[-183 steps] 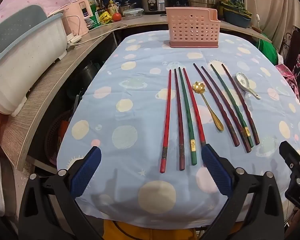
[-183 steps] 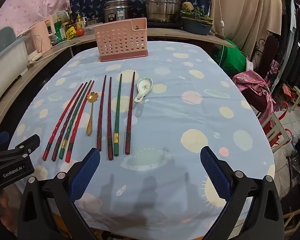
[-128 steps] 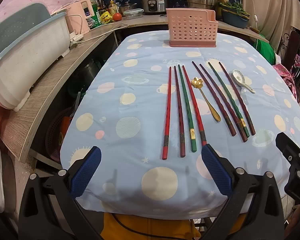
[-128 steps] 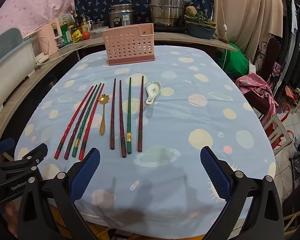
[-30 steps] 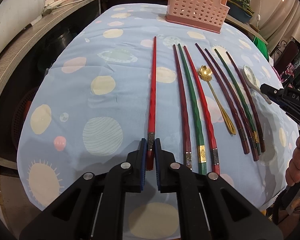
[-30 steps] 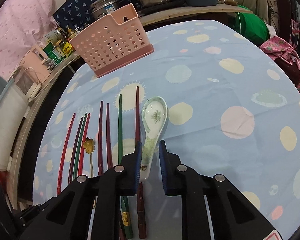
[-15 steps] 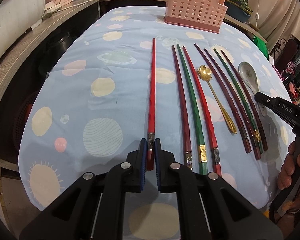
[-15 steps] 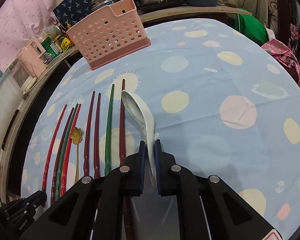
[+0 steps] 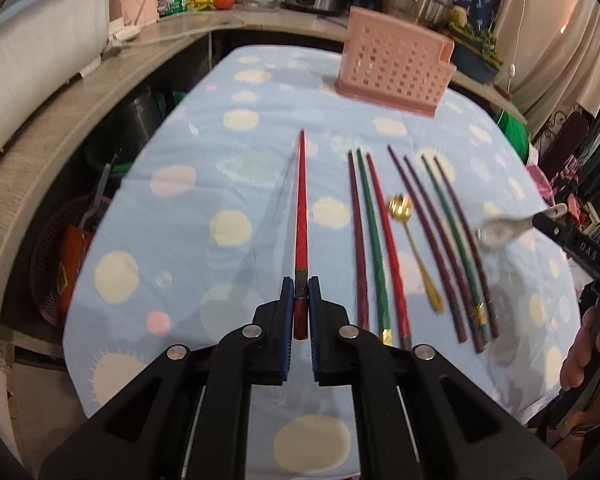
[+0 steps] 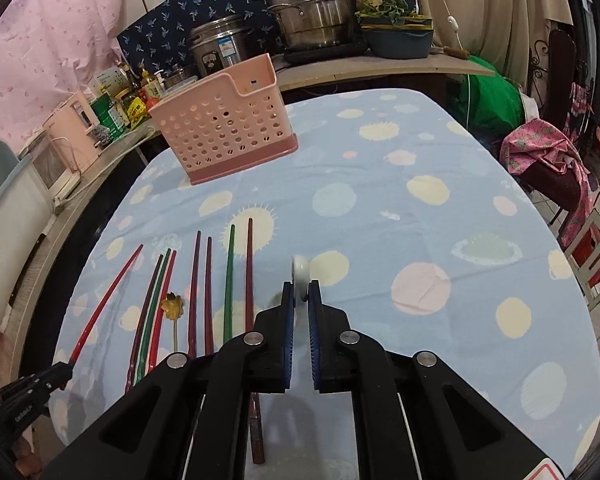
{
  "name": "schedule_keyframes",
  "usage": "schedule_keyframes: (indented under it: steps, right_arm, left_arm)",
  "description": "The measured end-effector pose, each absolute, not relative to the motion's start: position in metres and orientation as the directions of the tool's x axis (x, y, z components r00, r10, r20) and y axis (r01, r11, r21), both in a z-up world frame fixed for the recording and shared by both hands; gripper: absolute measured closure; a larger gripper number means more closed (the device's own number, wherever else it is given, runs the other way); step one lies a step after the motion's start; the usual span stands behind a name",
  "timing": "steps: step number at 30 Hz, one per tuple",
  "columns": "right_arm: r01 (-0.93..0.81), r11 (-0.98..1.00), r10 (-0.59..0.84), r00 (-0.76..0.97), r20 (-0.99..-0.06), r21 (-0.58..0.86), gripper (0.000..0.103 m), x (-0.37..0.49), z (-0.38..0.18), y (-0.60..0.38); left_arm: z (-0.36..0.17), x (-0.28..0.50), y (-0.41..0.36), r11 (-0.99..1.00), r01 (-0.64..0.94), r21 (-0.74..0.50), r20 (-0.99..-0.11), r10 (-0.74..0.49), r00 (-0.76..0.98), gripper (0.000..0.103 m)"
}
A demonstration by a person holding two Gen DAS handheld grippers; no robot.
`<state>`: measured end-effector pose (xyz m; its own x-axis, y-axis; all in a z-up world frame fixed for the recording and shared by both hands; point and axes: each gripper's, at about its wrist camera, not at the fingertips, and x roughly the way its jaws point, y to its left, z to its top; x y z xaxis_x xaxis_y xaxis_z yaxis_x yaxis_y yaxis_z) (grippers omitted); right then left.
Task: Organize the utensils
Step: 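Lift the red chopstick and white spoon and carry both over the pink basket, then open both tools to drop the chopstick and spoon into the basket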
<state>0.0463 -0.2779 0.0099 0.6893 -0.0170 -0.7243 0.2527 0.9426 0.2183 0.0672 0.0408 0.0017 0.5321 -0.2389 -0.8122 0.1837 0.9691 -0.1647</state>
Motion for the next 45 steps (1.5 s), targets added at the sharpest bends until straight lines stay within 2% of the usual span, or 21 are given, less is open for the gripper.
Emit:
schedule_keyframes:
  steps: [9, 20, 29, 34, 45]
  right_arm:
    - [0.218, 0.953, -0.026, 0.749, -0.662, 0.209, 0.097, 0.066, 0.056, -0.292]
    - [0.179, 0.946, 0.013, 0.814, -0.581, 0.271, 0.097, 0.152, 0.105, -0.310]
    - [0.176, 0.937, 0.017, 0.841, -0.540, 0.303, 0.097, 0.234, 0.125, -0.319]
    - [0.183, 0.931, 0.015, 0.845, -0.535, 0.315, 0.097, 0.269, 0.126, -0.325]
    - [0.203, 0.932, 0.017, 0.802, -0.598, 0.299, 0.097, 0.323, 0.088, -0.327]
  left_arm:
    - [0.094, 0.112, 0.050, 0.965, 0.201, -0.169, -0.686, -0.261, 0.680, 0.096]
    - [0.192, 0.196, 0.028, 0.959, 0.232, -0.163, -0.557, -0.284, 0.781, 0.096]
    - [0.276, 0.240, -0.015, 0.953, 0.267, -0.146, -0.329, -0.301, 0.895, 0.096]
    - [0.281, 0.275, -0.040, 0.948, 0.281, -0.151, -0.295, -0.314, 0.902, 0.096]
    - [0.233, 0.338, -0.069, 0.950, 0.268, -0.158, -0.367, -0.309, 0.877, 0.096]
